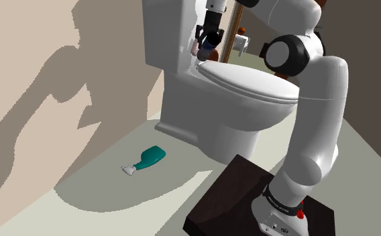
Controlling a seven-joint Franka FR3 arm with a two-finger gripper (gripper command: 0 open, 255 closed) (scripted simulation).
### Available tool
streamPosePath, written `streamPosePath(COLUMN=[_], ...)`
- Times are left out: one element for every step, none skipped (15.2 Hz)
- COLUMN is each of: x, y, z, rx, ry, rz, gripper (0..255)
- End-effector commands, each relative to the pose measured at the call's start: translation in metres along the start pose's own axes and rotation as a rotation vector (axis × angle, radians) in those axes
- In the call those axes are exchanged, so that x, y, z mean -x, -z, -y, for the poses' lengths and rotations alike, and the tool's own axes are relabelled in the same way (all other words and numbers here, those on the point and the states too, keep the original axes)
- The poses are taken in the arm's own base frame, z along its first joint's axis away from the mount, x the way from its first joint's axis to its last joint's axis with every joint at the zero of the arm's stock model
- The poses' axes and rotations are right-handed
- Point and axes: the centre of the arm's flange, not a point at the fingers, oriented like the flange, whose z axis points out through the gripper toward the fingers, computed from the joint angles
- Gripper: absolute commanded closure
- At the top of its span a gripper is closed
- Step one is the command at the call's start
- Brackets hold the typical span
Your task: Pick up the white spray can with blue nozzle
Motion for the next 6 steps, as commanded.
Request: streamPosePath(x=[0.000, 0.000, 0.000, -0.001, -0.001, -0.001], y=[0.011, 0.016, 0.022, 0.027, 0.028, 0.028], z=[0.001, 0.001, 0.001, 0.001, 0.000, 0.000], rx=[-0.001, -0.001, -0.001, -0.001, -0.001, -0.001], ry=[0.002, 0.002, 0.002, 0.002, 0.002, 0.002], rz=[-0.001, -0.001, -0.001, -0.001, -0.001, -0.001], gripper=[255, 255, 255, 255, 255, 255])
